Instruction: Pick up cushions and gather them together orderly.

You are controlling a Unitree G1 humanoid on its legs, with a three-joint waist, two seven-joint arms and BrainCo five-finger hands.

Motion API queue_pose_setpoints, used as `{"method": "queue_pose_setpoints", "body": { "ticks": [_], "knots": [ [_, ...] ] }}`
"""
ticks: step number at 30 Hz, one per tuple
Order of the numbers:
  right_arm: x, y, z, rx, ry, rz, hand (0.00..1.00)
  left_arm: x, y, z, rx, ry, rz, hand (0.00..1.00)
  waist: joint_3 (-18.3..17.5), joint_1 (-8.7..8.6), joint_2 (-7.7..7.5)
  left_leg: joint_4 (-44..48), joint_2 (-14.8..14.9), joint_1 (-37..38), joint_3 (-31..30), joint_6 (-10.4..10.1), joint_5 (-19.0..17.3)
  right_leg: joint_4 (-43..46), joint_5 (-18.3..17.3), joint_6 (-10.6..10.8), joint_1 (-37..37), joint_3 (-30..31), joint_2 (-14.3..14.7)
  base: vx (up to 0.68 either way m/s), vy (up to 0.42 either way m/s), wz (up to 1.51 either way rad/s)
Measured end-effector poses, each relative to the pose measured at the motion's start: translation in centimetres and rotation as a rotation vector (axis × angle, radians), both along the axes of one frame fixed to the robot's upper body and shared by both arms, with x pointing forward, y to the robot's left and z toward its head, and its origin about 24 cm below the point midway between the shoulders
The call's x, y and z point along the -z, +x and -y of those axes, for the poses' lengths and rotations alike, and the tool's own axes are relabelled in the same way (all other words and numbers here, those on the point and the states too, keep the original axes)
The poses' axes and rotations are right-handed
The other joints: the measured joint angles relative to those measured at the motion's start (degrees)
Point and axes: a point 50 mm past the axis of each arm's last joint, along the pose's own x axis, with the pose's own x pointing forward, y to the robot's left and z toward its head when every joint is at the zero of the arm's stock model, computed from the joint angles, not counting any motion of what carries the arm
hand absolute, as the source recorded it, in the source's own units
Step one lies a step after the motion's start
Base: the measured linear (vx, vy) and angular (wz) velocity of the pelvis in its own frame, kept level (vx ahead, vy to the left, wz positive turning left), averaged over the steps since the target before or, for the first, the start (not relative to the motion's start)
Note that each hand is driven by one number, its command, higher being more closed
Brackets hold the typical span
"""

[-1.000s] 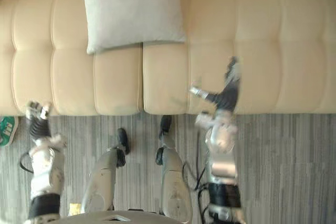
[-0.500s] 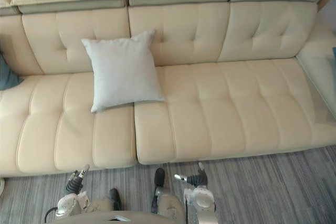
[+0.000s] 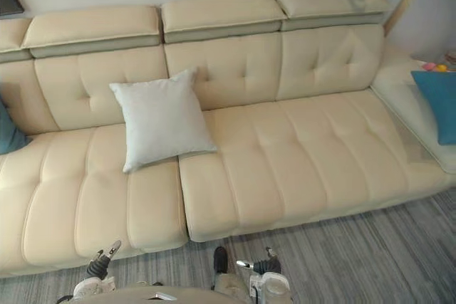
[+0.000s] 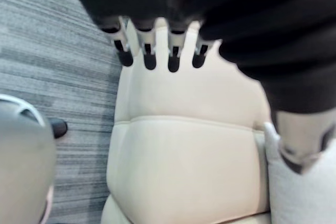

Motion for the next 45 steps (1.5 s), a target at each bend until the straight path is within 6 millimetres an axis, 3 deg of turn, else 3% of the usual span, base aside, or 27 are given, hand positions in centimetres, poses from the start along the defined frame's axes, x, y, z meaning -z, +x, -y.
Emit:
{"method": "queue_pose_setpoints", "body": {
  "ticks": [1,2,3,4,5,6,7,8,9,10,12,13,14,15,16,17,20,22,23,24,26,28,32,33,35,39,45],
  "knots": [
    [-0.1,0.4,-0.1,-0.007,0.001,0.01,0.0,-0.1,0.2,-0.1,0.0,0.003,0.006,0.0,0.1,-0.16,-0.62,1.09,-0.26,-1.19,0.54,0.35,-0.14,0.0,0.28,0.43,-1.02,0.21,-0.2,-0.11,0.0,-0.29],
    [-0.3,0.9,-0.2,-0.014,0.0,0.021,0.0,-0.2,0.5,-0.2,-0.001,0.006,0.014,0.0,0.02,-0.33,-0.68,1.35,-0.19,-2.67,1.77,1.97,0.72,0.17,-2.08,1.08,-2.54,-0.79,-0.49,-0.17,-0.014,-0.32],
    [-0.6,1.7,0.0,-0.022,-0.008,0.04,0.0,-0.3,0.8,-0.2,0.001,0.006,0.023,0.0,0.1,-0.06,1.44,0.03,2.25,-4.05,3.33,2.67,2.27,5.66,-7.96,0.44,-5.77,-6.35,-0.63,-0.17,0.004,-0.37],
    [-0.9,2.5,0.0,-0.029,-0.01,0.059,0.0,-0.6,1.5,-0.3,0.005,0.014,0.048,0.0,1.02,0.03,2.07,-0.09,3.28,-4.14,3.39,2.59,2.91,18.15,-11.13,-2.25,-9.79,-10.94,-2.12,-0.1,0.007,-0.18],
    [-1.0,2.7,-0.2,-0.031,-0.006,0.065,0.0,-0.8,1.7,-0.7,0.003,0.024,0.061,0.0,1.57,-0.51,1.64,0.15,3.26,-3.35,2.9,2.68,3.42,31.84,-15.56,-2.48,-11.47,-13.62,-4.92,0.01,-0.026,0.15],
    [-0.6,2.0,-0.6,-0.034,0.005,0.043,0.0,-1.1,1.4,-1.9,0.003,0.059,0.059,0.0,0.62,-0.82,-0.65,2.38,1.5,-3.16,2.01,2.96,3.21,40.95,-18.11,-1.28,-9.56,-14.46,-9.14,0.04,-0.07,0.3],
    [-0.5,2.0,-0.9,-0.044,0.008,0.042,0.0,-1.3,1.5,-2.2,-0.002,0.067,0.066,0.0,0.34,-0.82,-2.3,4.37,0.79,-4.1,1.66,2.89,2.82,40.24,-18.6,-0.22,-9.28,-14.21,-8.98,-0.17,-0.138,0.17],
    [-1.1,3.5,-1.1,-0.067,0.002,0.081,0.0,-1.3,1.8,-2.3,-0.027,0.058,0.071,0.0,-0.1,0.04,-1.72,4.75,-0.65,-8.98,-2.76,1.93,0.78,30.31,-18.88,2.15,-5.66,-11.26,-6.46,-0.24,-0.069,-0.29],
    [-2.0,4.9,0.1,-0.066,-0.03,0.12,0.0,-1.2,1.8,-1.5,-0.049,0.036,0.082,0.0,0.16,0.36,1.12,-1.43,0.24,-10.0,-4.45,4.57,9.38,34.04,-22.23,1.1,-4.99,-9.99,-5.18,-0.27,-0.055,-0.31],
    [-2.1,5.4,-0.5,-0.076,-0.02,0.129,0.0,-1.4,2.2,-2.0,-0.045,0.054,0.089,0.0,0.87,0.47,-1.33,-0.44,-1.47,-10.3,-3.06,4.54,9.97,41.78,-25.9,2.07,-4.93,-9.02,-8.13,-0.11,-0.078,-0.31],
    [-2.6,6.5,-0.9,-0.094,-0.017,0.158,0.0,-1.6,2.5,-2.6,-0.054,0.075,0.087,0.0,1.0,1.43,-2.08,0.96,-0.81,-12.58,-2.19,4.62,10.09,41.2,-28.85,2.74,-1.37,-6.54,-8.81,-0.13,-0.182,-0.24],
    [-3.2,7.6,-1.4,-0.123,-0.02,0.185,0.0,-1.6,2.5,-2.7,-0.064,0.072,0.086,0.0,1.13,2.15,-1.94,3.23,0.72,-15.16,-1.47,4.01,10.49,33.77,-29.76,3.57,1.3,-6.81,-7.9,-0.24,-0.226,-0.6],
    [-3.8,8.7,-1.5,-0.139,-0.027,0.216,0.0,-1.4,2.5,-2.2,-0.078,0.05,0.082,0.0,2.02,2.38,-0.55,4.36,2.89,-16.43,-1.4,3.01,10.85,26.0,-29.93,3.48,4.04,-7.19,-5.16,-0.25,-0.223,-0.59],
    [-4.0,8.9,-1.4,-0.14,-0.032,0.223,0.0,-1.2,2.4,-1.9,-0.082,0.04,0.076,0.0,2.64,2.28,0.41,4.59,3.75,-16.45,-1.62,2.52,11.18,24.47,-29.34,2.69,4.93,-7.18,-4.11,-0.27,-0.197,-0.31],
    [-4.1,8.9,-1.0,-0.139,-0.046,0.226,0.0,-1.0,2.4,-1.2,-0.07,0.024,0.067,0.0,3.88,1.65,2.46,4.98,5.57,-16.12,-2.9,1.71,11.69,22.89,-27.64,1.97,6.79,-8.23,-2.16,-0.27,-0.158,0.13],
    [-3.4,7.8,-0.6,-0.128,-0.051,0.19,0.0,-0.9,2.4,-0.5,-0.052,0.011,0.063,0.0,4.55,1.21,3.49,5.16,6.73,-15.53,-4.27,0.62,12.1,22.17,-27.14,1.16,8.35,-9.19,-0.71,-0.27,-0.149,0.25],
    [-2.7,6.1,0.4,-0.12,-0.075,0.142,0.0,-0.7,2.2,0.4,-0.018,-0.004,0.051,0.0,4.57,0.62,4.41,1.42,7.6,-14.8,-5.0,-1.87,13.99,22.11,-26.2,-0.35,7.58,-10.88,0.67,-0.28,-0.102,0.17],
    [-2.5,5.7,0.6,-0.111,-0.076,0.13,0.0,-0.6,2.0,0.8,-0.005,-0.011,0.045,0.0,4.43,-0.26,3.9,-3.89,6.2,-13.91,-5.6,-4.38,14.17,20.56,-24.55,-1.56,6.54,-11.86,-0.17,-0.18,-0.001,0.22],
    [-2.4,5.5,0.6,-0.105,-0.075,0.125,0.0,-0.6,2.2,1.2,0.012,-0.015,0.048,0.0,4.29,-0.24,3.54,-4.26,5.16,-14.22,-6.47,-4.24,14.61,20.12,-23.53,-1.83,5.36,-12.15,-0.78,-0.2,0.068,0.12],
    [-2.3,5.1,0.9,-0.093,-0.074,0.116,0.0,-0.6,2.3,1.3,0.019,-0.022,0.05,0.0,4.39,-0.08,3.29,2.7,4.64,-14.29,-7.55,-2.81,13.28,20.45,-22.7,-1.84,3.62,-12.09,-1.85,-0.16,0.058,0.06],
    [-2.0,4.5,0.9,-0.088,-0.073,0.101,0.0,-0.4,1.9,1.3,0.015,-0.022,0.039,0.0,4.39,-0.15,2.89,7.79,3.88,-13.44,-8.46,-1.1,7.61,21.03,-22.16,-1.25,2.1,-11.75,-3.02,-0.11,0.08,0.0],
    [-1.6,3.5,1.0,-0.071,-0.067,0.076,0.0,-0.3,1.5,1.1,0.009,-0.019,0.028,0.0,4.27,0.1,3.52,8.37,3.61,-11.97,-9.53,-0.99,3.87,21.05,-21.08,-0.2,1.0,-10.57,-3.3,-0.14,0.189,-0.2],
    [-0.5,1.6,-0.3,-0.035,-0.012,0.033,0.0,-0.1,0.6,0.8,-0.005,-0.015,0.001,0.0,2.91,-0.21,2.22,-3.02,-0.04,-6.05,-7.79,0.13,7.89,16.25,-17.84,1.39,2.73,-8.44,-4.44,-0.08,0.116,-0.2],
    [-0.3,1.1,-0.2,-0.01,0.0,0.022,0.0,0.1,0.2,1.0,0.002,-0.019,-0.02,0.0,1.79,-0.91,2.75,-9.32,-1.27,-3.66,-7.67,0.23,11.01,13.47,-16.17,1.62,3.37,-8.46,-4.64,-0.06,0.086,-0.07],
    [-0.1,0.4,0.0,0.022,0.007,0.007,0.0,0.3,0.0,1.3,0.015,-0.025,-0.038,0.0,0.85,-1.64,3.46,-14.6,-1.94,-2.16,-7.76,0.33,13.33,10.7,-14.79,1.98,3.87,-8.52,-4.47,-0.08,0.096,-0.06],
    [0.3,-0.4,0.3,0.063,0.021,-0.022,0.0,0.7,-0.5,1.5,0.032,-0.024,-0.074,0.0,0.51,-2.42,3.36,-14.57,-1.94,-2.05,-7.41,0.26,13.48,7.39,-12.77,2.05,5.12,-7.99,-3.9,-0.05,0.043,-0.09],
    [0.9,-1.2,0.4,0.094,0.036,-0.07,0.0,0.9,-0.4,1.6,0.105,-0.009,-0.098,0.0,-0.31,-2.17,2.71,-14.57,-1.64,-0.43,-4.08,1.13,12.79,4.98,-11.22,2.09,5.87,-3.59,-2.93,0.02,0.012,-0.3]
  ]
}}
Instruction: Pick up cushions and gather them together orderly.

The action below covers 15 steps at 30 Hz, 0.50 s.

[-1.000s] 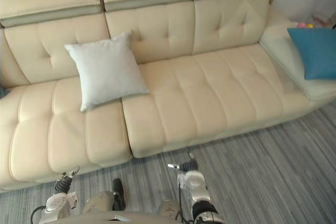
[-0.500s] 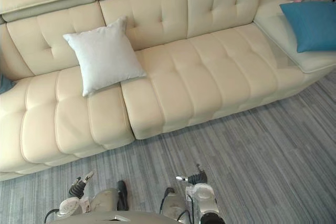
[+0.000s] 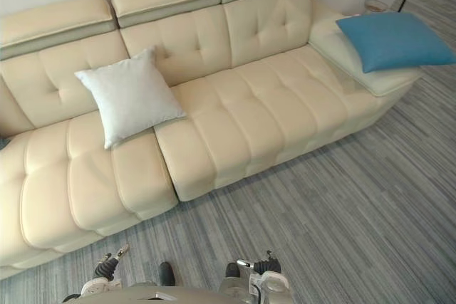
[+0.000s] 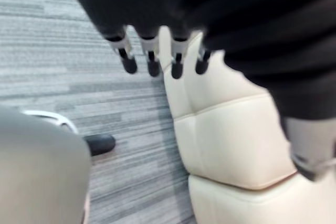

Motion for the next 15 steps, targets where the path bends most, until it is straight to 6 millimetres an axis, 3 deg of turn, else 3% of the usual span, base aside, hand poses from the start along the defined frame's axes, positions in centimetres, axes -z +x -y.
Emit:
{"method": "queue_pose_setpoints", "body": {
  "ticks": [6,11,12,13,14,15],
  "knots": [
    [0.0,0.0,0.0,0.012,0.01,0.003,0.0,0.1,0.3,0.1,0.061,0.007,-0.011,0.0,-0.06,-0.55,-0.38,0.39,0.04,2.76,8.18,0.14,-1.83,-1.28,2.76,0.25,-1.3,8.78,1.29,0.04,0.024,-0.8],
    [-0.1,0.5,-0.1,0.006,0.01,0.015,0.0,-0.1,1.0,-0.1,0.1,0.013,0.0,0.0,0.45,-1.58,-1.62,0.52,0.37,4.1,16.38,-0.12,-4.05,-1.87,6.4,-0.05,-5.93,16.71,3.89,0.01,-0.028,-1.26],
    [-0.3,1.1,-0.4,-0.005,0.015,0.029,0.0,-0.1,1.1,-0.4,0.1,0.021,0.002,0.0,1.04,-1.41,-2.11,3.09,1.79,4.08,19.69,-0.3,-5.79,-2.58,6.83,-2.5,-6.58,12.33,4.37,0.01,-0.128,-1.67],
    [-0.4,1.5,-0.2,-0.004,0.01,0.04,0.0,-0.2,1.5,-0.4,0.105,0.022,0.007,0.0,2.2,-1.95,-1.24,7.67,3.98,4.03,23.49,-0.68,-8.4,-1.26,3.71,-7.05,-6.83,0.77,2.67,0.01,-0.137,-1.53],
    [-0.5,1.5,-0.1,0.004,0.011,0.042,0.0,-0.3,1.6,-0.3,0.108,0.022,0.011,0.0,2.36,-2.02,-0.62,8.77,4.77,4.11,24.83,-0.85,-8.73,0.07,2.92,-8.19,-7.39,-3.9,1.84,0.02,-0.12,-1.35],
    [-0.5,1.6,0.0,0.019,0.017,0.047,0.0,-0.4,1.9,-0.5,0.115,0.03,0.018,0.0,2.29,-2.08,-0.68,11.32,6.28,4.13,26.81,-1.22,-9.36,3.41,1.7,-9.94,-8.4,-13.88,-0.74,0.04,-0.065,-0.94]
  ]
}}
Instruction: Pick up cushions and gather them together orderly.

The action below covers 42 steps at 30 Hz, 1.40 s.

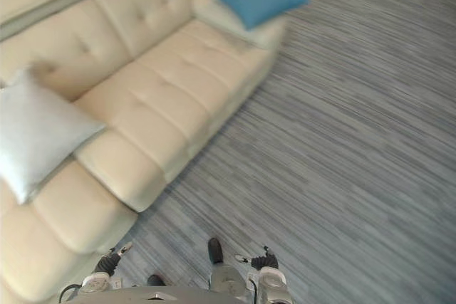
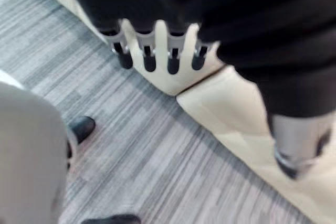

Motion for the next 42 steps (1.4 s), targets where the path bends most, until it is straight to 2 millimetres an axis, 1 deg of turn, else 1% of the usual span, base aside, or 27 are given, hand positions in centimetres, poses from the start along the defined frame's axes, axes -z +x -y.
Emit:
{"method": "queue_pose_setpoints", "body": {
  "ticks": [2,3,5,8,9,10,13,14,16,18,19,22,23,25,26,27,28,29,30,31,33,35,37,39,40,41,42],
  "knots": [
    [0.0,0.1,0.0,0.001,0.0,0.003,0.0,-0.1,0.3,-0.3,0.006,0.011,0.005,0.0,0.12,-0.38,0.21,2.27,1.21,0.13,1.2,-0.95,-1.28,2.75,0.02,-0.79,-0.12,-8.84,-2.34,0.11,-0.108,-0.76],
    [0.0,0.0,0.1,0.004,-0.004,0.001,0.0,-0.4,1.0,-0.6,0.01,0.022,0.025,0.0,0.02,-0.63,0.49,3.22,2.35,0.51,2.57,-1.97,-1.77,4.87,0.87,0.93,-0.53,-14.29,-2.94,0.12,-0.123,-0.56],
    [-0.2,0.3,0.6,0.007,-0.024,0.004,0.0,-0.9,2.2,-0.2,0.019,0.016,0.069,0.0,0.29,-0.44,1.24,2.95,3.17,1.36,3.23,-3.11,-1.85,5.85,0.1,2.67,-1.32,-12.62,-1.55,0.09,-0.109,-0.76],
    [-0.6,0.5,1.8,0.032,-0.051,0.017,0.0,-0.7,2.3,1.4,0.031,-0.023,0.07,0.0,1.05,-0.83,3.51,5.01,4.67,2.58,3.99,-3.49,-1.94,8.39,-2.3,3.15,-1.9,-10.47,-0.77,0.04,-0.049,-0.47],
    [-0.6,0.3,2.0,0.044,-0.051,0.012,0.0,-0.7,2.3,1.6,0.036,-0.026,0.067,0.0,1.06,-0.8,3.63,6.47,5.29,2.68,3.91,-3.48,-1.95,9.17,-2.99,3.16,-1.89,-10.0,-0.67,0.04,-0.073,-0.37],
    [-0.4,-0.2,2.1,0.057,-0.05,0.001,0.0,-0.6,2.1,1.6,0.045,-0.025,0.059,0.0,1.03,-0.66,3.44,13.14,8.03,2.36,3.7,-3.1,-2.21,10.9,-5.45,3.4,-1.63,-8.12,-0.27,0.03,-0.081,-0.37],
    [-0.3,-0.3,2.0,0.049,-0.052,-0.004,0.0,-0.3,1.3,1.6,0.039,-0.026,0.037,0.0,1.06,-0.27,3.57,24.74,13.19,0.5,1.54,-2.12,-1.75,11.96,-7.2,2.76,-0.78,-5.35,1.1,0.06,-0.04,-0.58],
    [-0.3,-0.4,2.0,0.051,-0.051,-0.005,0.0,-0.2,1.0,1.7,0.037,-0.03,0.027,0.0,1.01,-0.04,3.55,29.0,14.62,-1.22,-1.9,-1.97,-2.34,11.77,-7.81,1.72,-0.42,-4.33,1.69,0.1,0.006,-0.53],
    [-0.4,-0.4,2.2,0.055,-0.06,-0.006,0.0,-0.2,1.1,2.0,0.038,-0.039,0.028,0.0,1.1,0.18,3.89,32.59,12.0,-5.46,-10.54,-2.23,-7.22,11.16,-8.22,1.52,0.6,-1.8,2.31,0.11,0.015,-0.5],
    [-0.2,-0.7,2.1,0.059,-0.059,-0.021,0.0,-0.2,1.0,2.1,0.035,-0.041,0.027,0.0,1.68,1.53,3.04,32.25,7.51,-8.5,-17.32,-2.36,-10.35,10.37,-8.24,1.56,1.76,1.15,2.32,0.09,0.053,-0.68],
    [0.0,-0.9,2.1,0.06,-0.056,-0.038,0.0,-0.1,0.4,1.9,0.024,-0.04,0.016,0.0,1.96,2.77,2.86,30.17,3.99,-11.3,-21.59,-2.21,-11.43,9.35,-8.58,2.12,3.29,3.98,2.42,0.1,0.103,-0.72],
    [0.0,-0.8,2.1,0.06,-0.059,-0.036,0.0,-0.3,0.8,1.7,0.013,-0.039,0.039,0.0,2.25,3.86,3.28,23.16,0.72,-15.4,-26.17,-2.32,-10.86,8.55,-8.99,2.79,4.46,6.72,2.31,0.09,0.142,-0.66],
    [0.1,-1.0,2.1,0.06,-0.057,-0.04,0.0,-0.4,0.9,1.8,0.012,-0.041,0.051,0.0,2.36,4.24,3.54,17.33,-0.63,-16.64,-28.64,-2.63,-9.12,8.3,-9.24,3.21,4.54,8.36,2.31,0.08,0.19,-0.82],
    [0.0,-0.7,1.9,0.058,-0.056,-0.029,0.0,-0.5,1.2,1.9,0.009,-0.043,0.06,0.0,2.73,4.85,4.41,11.42,-1.15,-17.27,-31.35,-3.07,-4.36,6.8,-9.3,3.78,5.13,11.01,3.38,0.14,0.234,-0.99],
    [-0.1,-0.6,1.9,0.059,-0.056,-0.025,0.0,-0.4,1.1,2.4,0.011,-0.05,0.056,0.0,2.22,5.92,6.08,9.72,-1.24,-16.47,-32.01,-2.47,-2.75,6.72,-8.76,5.01,5.87,12.17,5.12,0.17,0.168,-1.07],
    [-0.2,0.0,1.5,0.051,-0.051,-0.008,0.0,-0.4,1.1,2.1,0.02,-0.036,0.053,0.0,2.38,6.43,5.89,10.17,-1.39,-16.55,-32.04,-2.66,-3.75,11.25,-10.83,5.44,4.89,11.95,5.49,0.23,0.19,-0.91],
    [0.0,-0.2,1.2,0.042,-0.045,-0.018,0.0,-0.6,1.3,1.5,0.023,-0.018,0.062,0.0,2.68,6.23,5.11,11.33,-2.15,-16.46,-32.18,-2.02,-4.53,11.1,-12.2,5.15,6.57,12.53,5.91,0.28,0.146,-0.45],
    [0.2,-0.4,0.7,0.035,-0.035,-0.032,0.0,-0.8,1.6,1.0,0.02,-0.007,0.079,0.0,2.8,6.18,2.62,13.16,-3.76,-16.68,-32.07,-1.31,-4.73,7.31,-11.74,5.13,9.95,14.01,5.84,0.35,0.162,-0.26],
    [0.3,-0.6,0.6,0.031,-0.033,-0.041,0.0,-1.0,2.0,0.8,0.01,-0.003,0.093,0.0,3.32,6.68,2.6,15.52,-4.18,-17.08,-31.81,1.23,-5.79,3.69,-11.69,7.17,12.22,13.98,5.33,0.36,0.179,-0.41],
    [0.2,-0.2,0.3,0.019,-0.03,-0.031,0.0,-0.8,1.8,0.6,-0.002,-0.002,0.081,0.0,3.29,6.66,2.62,16.4,-4.85,-16.83,-30.75,3.28,-6.56,2.65,-11.82,7.81,12.75,15.65,4.65,0.27,0.177,-0.47],
    [0.2,-0.1,0.1,0.011,-0.023,-0.027,0.0,-0.8,1.8,0.6,-0.003,-0.002,0.076,0.0,3.21,6.52,2.54,16.81,-5.53,-16.64,-30.08,4.32,-7.39,3.25,-12.74,8.71,12.45,16.51,3.7,0.24,0.152,-0.34],
    [0.3,-0.2,-0.3,0.013,-0.012,-0.03,0.0,-0.8,1.7,0.5,-0.004,-0.001,0.075,0.0,2.84,6.9,2.04,16.52,-7.19,-15.57,-28.38,5.35,-9.56,8.45,-15.93,10.87,10.03,18.48,1.8,0.28,0.151,-0.41],
    [0.3,-0.1,-0.1,0.012,-0.016,-0.027,0.0,-0.6,1.5,0.6,0.004,-0.002,0.062,0.0,2.63,6.78,1.94,15.49,-8.16,-12.95,-26.32,6.61,-11.88,23.02,-19.67,15.63,4.31,20.38,0.78,0.26,0.133,-0.34],
    [0.1,0.3,-0.3,0.009,-0.003,-0.009,0.0,-0.4,1.0,0.1,0.022,0.016,0.033,0.0,2.34,5.47,0.74,14.45,-9.61,-8.3,-25.94,7.37,-13.83,41.55,-17.77,18.71,-1.84,20.11,-1.1,0.29,0.089,-0.09],
    [0.1,0.5,-0.3,0.007,-0.002,-0.004,0.0,-0.4,0.9,0.1,0.038,0.021,0.026,0.0,2.29,5.21,0.52,14.1,-9.8,-6.93,-25.99,7.71,-14.16,45.6,-16.75,18.65,-3.0,19.7,-1.53,0.37,0.051,0.06],
    [-0.1,0.9,-0.4,-0.001,-0.001,0.007,0.0,-0.3,0.8,0.1,0.08,0.034,0.01,0.0,2.32,4.42,0.48,12.37,-9.94,-2.49,-26.78,8.02,-14.89,55.4,-16.78,15.28,-6.11,16.02,-3.0,0.4,0.011,0.15],
    [-0.1,1.1,-0.4,-0.007,-0.002,0.013,0.0,-0.3,0.8,0.3,0.092,0.036,0.009,0.0,2.35,4.02,0.9,10.69,-9.71,0.14,-27.93,8.03,-14.88,58.92,-17.99,11.89,-8.23,12.62,-3.57,0.49,-0.026,0.15]
  ]
}}
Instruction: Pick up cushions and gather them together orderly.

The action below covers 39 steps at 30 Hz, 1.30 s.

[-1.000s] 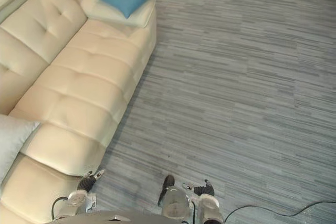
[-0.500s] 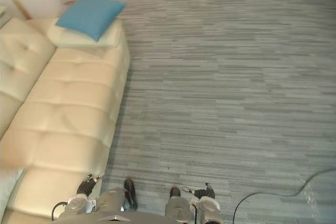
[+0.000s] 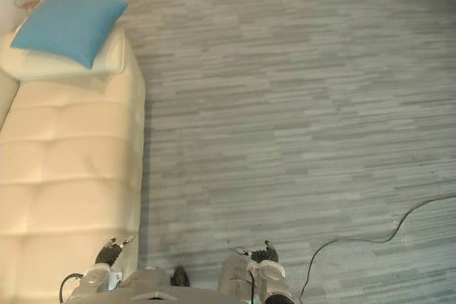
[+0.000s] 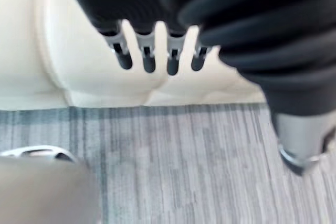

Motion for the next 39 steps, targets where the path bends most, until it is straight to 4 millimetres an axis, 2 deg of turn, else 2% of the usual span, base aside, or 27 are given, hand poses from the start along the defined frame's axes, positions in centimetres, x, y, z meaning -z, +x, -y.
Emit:
{"method": "queue_pose_setpoints", "body": {
  "ticks": [2,5,6,7,8,9,10,11,12,14,15,16,18,20,23,25,27,28,29,30,31,32,34,36,37,38,39],
  "knots": [
    [-0.4,1.2,-0.1,-0.017,-0.003,0.028,0.0,-0.1,0.5,0.1,0.003,0.0,0.011,0.0,0.62,-0.48,0.21,-3.59,1.74,5.82,-0.98,-0.04,0.02,-1.97,-3.35,-5.97,-5.36,-7.72,0.44,0.51,-0.102,0.14],
    [-1.0,2.1,0.0,-0.024,-0.012,0.065,0.0,-0.1,0.4,0.4,0.001,-0.009,0.008,0.0,1.06,-1.52,-0.02,-4.24,3.63,9.35,-1.53,-0.06,0.03,-15.21,-2.21,-7.14,-10.48,-11.12,1.87,0.47,-0.193,0.24],
    [-1.2,2.4,0.3,-0.027,-0.023,0.079,0.0,0.0,0.4,0.6,0.001,-0.014,0.008,0.0,1.61,-1.99,-0.13,-4.52,4.53,11.46,-2.79,-0.15,0.07,-28.62,3.92,-6.4,-11.79,-9.56,3.57,0.53,-0.248,0.35],
    [-1.2,2.3,0.4,-0.027,-0.026,0.077,0.0,0.0,0.4,0.6,0.0,-0.014,0.008,0.0,1.82,-2.24,-0.36,-4.71,4.66,12.32,-3.29,-0.3,0.14,-34.47,7.6,-6.44,-11.67,-8.3,4.1,0.6,-0.278,0.47],
    [-1.2,2.0,0.9,-0.029,-0.039,0.062,0.0,0.1,0.2,0.9,-0.002,-0.018,0.0,0.0,1.9,-2.91,-0.86,-5.7,5.14,14.3,-4.61,-2.6,0.93,-41.5,22.48,-8.3,-9.03,-7.51,5.21,0.62,-0.271,0.18],
    [-1.3,2.4,1.2,-0.03,-0.048,0.059,0.0,0.2,0.4,1.7,0.001,-0.038,-0.006,0.0,2.53,-2.35,1.26,-6.23,6.36,13.37,-6.34,-4.4,2.57,-41.87,21.58,-8.02,-8.39,-7.81,7.12,0.67,-0.298,0.14],
    [-1.3,2.8,1.2,-0.019,-0.042,0.061,0.0,0.0,1.3,1.7,0.008,-0.033,0.013,0.0,4.24,-2.33,-0.1,-7.75,4.15,13.16,-9.08,-4.61,2.32,-38.84,19.15,-9.74,-9.21,-6.14,6.02,0.47,-0.226,-0.06],
    [-1.3,2.8,1.3,-0.012,-0.041,0.054,0.0,-0.1,1.6,1.7,0.012,-0.034,0.018,0.0,5.09,-2.37,-0.45,-8.85,3.16,13.6,-10.35,-4.72,2.26,-37.06,17.68,-9.82,-9.16,-5.5,5.52,0.37,-0.216,0.0],
    [-1.0,2.2,1.7,0.013,-0.038,0.034,0.0,0.0,1.2,1.8,0.003,-0.033,0.009,0.0,5.32,-2.45,0.06,-9.85,3.08,13.44,-12.32,-5.74,5.88,-32.23,13.09,-10.35,-8.51,-5.45,5.57,0.33,-0.205,0.01],
    [-0.9,1.6,1.9,0.016,-0.042,0.024,0.0,0.2,0.8,1.6,-0.012,-0.029,0.0,0.0,4.67,-2.55,0.47,-3.33,4.4,12.14,-13.25,-6.59,6.97,-28.52,8.61,-10.3,-7.67,-6.25,5.5,0.32,-0.173,0.19],
    [-0.7,1.2,2.0,0.025,-0.042,0.017,0.0,0.2,0.8,1.5,-0.034,-0.034,-0.002,0.0,4.51,-2.97,1.01,2.65,5.36,10.22,-14.92,-6.93,7.21,-28.65,6.36,-10.06,-5.69,-7.29,5.64,0.38,-0.17,0.63],
    [-0.6,0.6,2.4,0.034,-0.052,0.004,0.0,0.3,0.6,1.7,-0.07,-0.048,-0.003,0.0,4.36,-3.25,2.38,16.99,7.21,3.33,-16.04,-8.49,11.07,-30.62,4.71,-9.73,-2.09,-9.62,6.31,0.46,-0.189,0.66],
    [-0.5,0.0,2.9,0.027,-0.067,-0.015,0.0,0.4,0.2,1.8,-0.1,-0.062,-0.006,0.0,3.95,-2.37,3.69,30.04,10.58,-3.15,-14.47,-8.78,21.38,-34.84,3.92,-10.36,2.22,-10.26,8.17,0.36,-0.124,0.26],
    [-0.3,-0.5,2.9,0.024,-0.067,-0.032,0.0,0.1,0.8,1.5,-0.103,-0.057,0.018,0.0,3.74,-0.71,4.12,43.19,15.17,-10.1,-9.87,-6.76,15.85,-39.46,3.11,-11.43,8.43,-10.47,9.91,0.44,-0.086,-0.06],
    [0.1,-1.0,2.5,0.029,-0.054,-0.053,0.0,-0.4,1.6,1.6,-0.094,-0.059,0.058,0.0,4.19,0.42,3.26,41.47,14.5,-17.63,-6.32,-6.87,8.31,-45.96,3.17,-10.24,17.9,-10.3,9.58,0.48,-0.006,-0.05],
    [0.2,-1.1,2.3,0.036,-0.046,-0.056,0.0,-0.6,2.0,1.6,-0.096,-0.066,0.082,0.0,4.32,0.83,2.96,28.49,11.54,-20.98,-3.58,-7.48,5.85,-49.24,2.85,-9.38,22.62,-10.07,8.14,0.45,0.078,-0.12],
    [0.2,-1.2,2.2,0.052,-0.038,-0.055,0.0,-0.7,2.2,1.9,-0.091,-0.072,0.092,0.0,4.31,1.35,2.97,7.87,6.83,-22.21,-3.01,-8.06,9.98,-52.15,1.92,-7.09,26.81,-9.8,6.56,0.49,0.156,-0.16],
    [0.3,-1.4,2.0,0.053,-0.032,-0.059,0.0,-0.7,2.3,1.9,-0.093,-0.074,0.095,0.0,4.23,2.31,3.15,-4.38,4.98,-22.08,-3.88,-7.51,19.73,-54.59,0.97,-5.65,30.25,-9.03,6.37,0.61,0.235,-0.27],
    [0.4,-1.6,1.8,0.053,-0.028,-0.065,0.0,-0.7,2.3,1.8,-0.093,-0.073,0.097,0.0,4.08,3.08,2.97,-5.07,4.71,-21.5,-4.14,-7.49,23.53,-55.55,0.81,-5.52,31.35,-8.22,6.4,0.53,0.209,-0.29],
    [0.6,-1.5,1.0,0.044,-0.01,-0.064,0.0,-0.8,2.6,1.5,-0.088,-0.063,0.104,0.0,3.56,3.5,2.15,-5.27,3.29,-20.96,-3.83,-4.27,24.36,-57.26,1.14,-5.94,32.44,-7.13,6.07,0.33,0.094,-0.12],
    [0.6,-1.4,0.6,0.037,-0.002,-0.064,0.0,-0.9,2.7,1.4,-0.085,-0.06,0.106,0.0,3.3,3.17,1.47,-4.1,2.98,-21.28,-3.94,-3.84,23.67,-58.08,2.21,-6.17,32.54,-6.74,5.76,0.42,0.13,0.06],
    [0.6,-1.0,0.1,0.031,0.01,-0.058,0.0,-1.0,2.9,1.2,-0.085,-0.056,0.112,0.0,3.44,2.81,1.18,-0.31,3.5,-23.26,-4.18,-1.43,21.87,-59.1,5.0,-5.02,32.66,-5.13,5.73,0.51,0.193,0.12],
    [0.4,0.0,-0.5,0.019,0.023,-0.04,0.0,-1.4,3.4,0.4,-0.121,-0.058,0.145,0.0,3.73,4.79,0.29,12.03,5.71,-27.12,-2.24,-0.7,16.83,-60.05,11.54,-3.69,35.15,0.39,5.73,0.5,0.254,-0.15],
    [0.6,-0.6,-0.4,0.022,0.021,-0.054,0.0,-0.8,2.1,0.2,-0.121,-0.05,0.102,0.0,0.59,4.73,-0.7,3.13,4.45,-24.46,-3.48,-0.42,17.69,-57.87,11.19,-2.34,35.44,2.07,4.95,0.36,0.237,-0.3],
    [0.6,-0.6,-0.3,0.022,0.019,-0.052,0.0,-0.8,1.8,-0.4,-0.125,-0.043,0.094,0.0,-0.67,4.72,-2.26,5.71,2.71,-23.94,-1.97,-0.81,13.24,-50.6,8.96,-0.41,32.81,3.4,2.49,0.33,0.182,-0.29],
    [0.6,-0.6,-0.2,0.022,0.016,-0.05,0.0,-0.7,1.7,-0.4,-0.124,-0.043,0.087,0.0,-0.98,4.69,-2.33,5.93,2.32,-23.57,-1.78,-0.68,12.1,-46.33,8.88,-0.28,30.9,4.15,2.05,0.45,0.226,-0.2],
    [0.6,-0.7,-0.1,0.021,0.017,-0.054,0.0,-0.6,1.4,-0.5,-0.117,-0.038,0.069,0.0,-1.19,4.25,-2.63,5.01,0.79,-21.5,-1.34,-0.55,10.09,-31.7,10.68,5.14,24.09,5.73,0.56,0.41,0.201,-0.02]
  ]
}}
